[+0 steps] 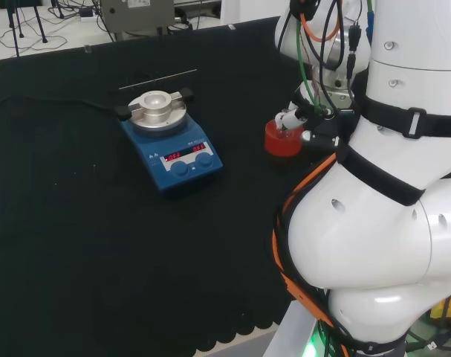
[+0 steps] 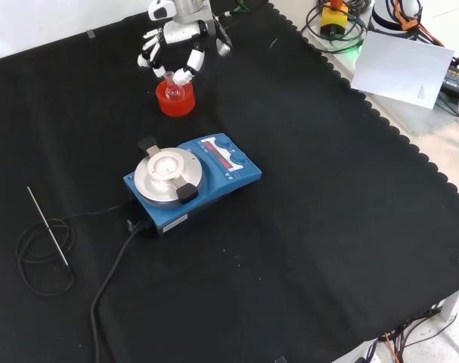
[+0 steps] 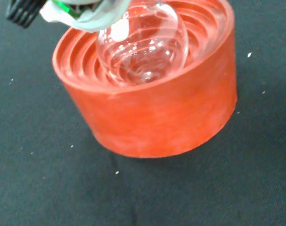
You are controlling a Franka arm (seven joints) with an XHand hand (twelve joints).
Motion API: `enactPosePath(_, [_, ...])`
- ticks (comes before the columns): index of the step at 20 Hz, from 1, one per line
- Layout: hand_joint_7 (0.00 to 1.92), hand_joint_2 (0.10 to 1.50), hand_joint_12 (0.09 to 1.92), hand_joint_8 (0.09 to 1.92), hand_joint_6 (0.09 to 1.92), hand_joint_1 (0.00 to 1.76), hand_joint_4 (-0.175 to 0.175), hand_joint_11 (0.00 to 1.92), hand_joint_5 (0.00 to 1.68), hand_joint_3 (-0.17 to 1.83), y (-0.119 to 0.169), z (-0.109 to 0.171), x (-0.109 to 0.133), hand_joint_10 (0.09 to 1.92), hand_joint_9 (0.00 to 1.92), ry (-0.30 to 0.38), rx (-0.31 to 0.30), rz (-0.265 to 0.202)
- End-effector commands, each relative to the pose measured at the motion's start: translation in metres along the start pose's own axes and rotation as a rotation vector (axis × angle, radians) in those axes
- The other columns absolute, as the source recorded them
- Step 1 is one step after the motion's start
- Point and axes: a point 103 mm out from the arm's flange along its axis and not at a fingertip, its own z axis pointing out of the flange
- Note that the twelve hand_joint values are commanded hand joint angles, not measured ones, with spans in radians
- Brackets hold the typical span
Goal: Pick up the round-bottom flask.
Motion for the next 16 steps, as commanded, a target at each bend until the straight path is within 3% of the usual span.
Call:
enactPosePath(1, [0.33,0.69,1.37,0.61,0.91,0.87,-0.068,0.11,0.81,0.66,-0.0015,0.0025,0.0082,0.64,0.51,-0.009,0.0,-0.007])
enactPosePath(6, [0.34,0.7,1.37,0.61,0.91,0.88,-0.069,0.12,0.83,0.66,-0.0021,0.0027,0.0093,0.64,0.52,-0.022,-0.008,-0.007])
enactPosePath(8, [0.34,0.87,1.37,0.62,1.02,0.96,0.09,0.12,0.91,0.45,-0.0021,0.002,0.0079,0.64,0.52,-0.034,-0.015,-0.003])
enactPosePath(10, [0.35,0.93,1.36,0.62,1.06,1.0,0.154,0.15,0.96,0.36,-0.0025,0.0017,0.0084,0.63,0.54,-0.042,-0.022,0.001])
enactPosePath(16, [0.41,0.78,1.34,0.59,1.19,1.03,0.157,0.21,0.98,0.71,-0.0018,-0.0023,0.0097,0.58,0.62,-0.056,-0.034,0.013])
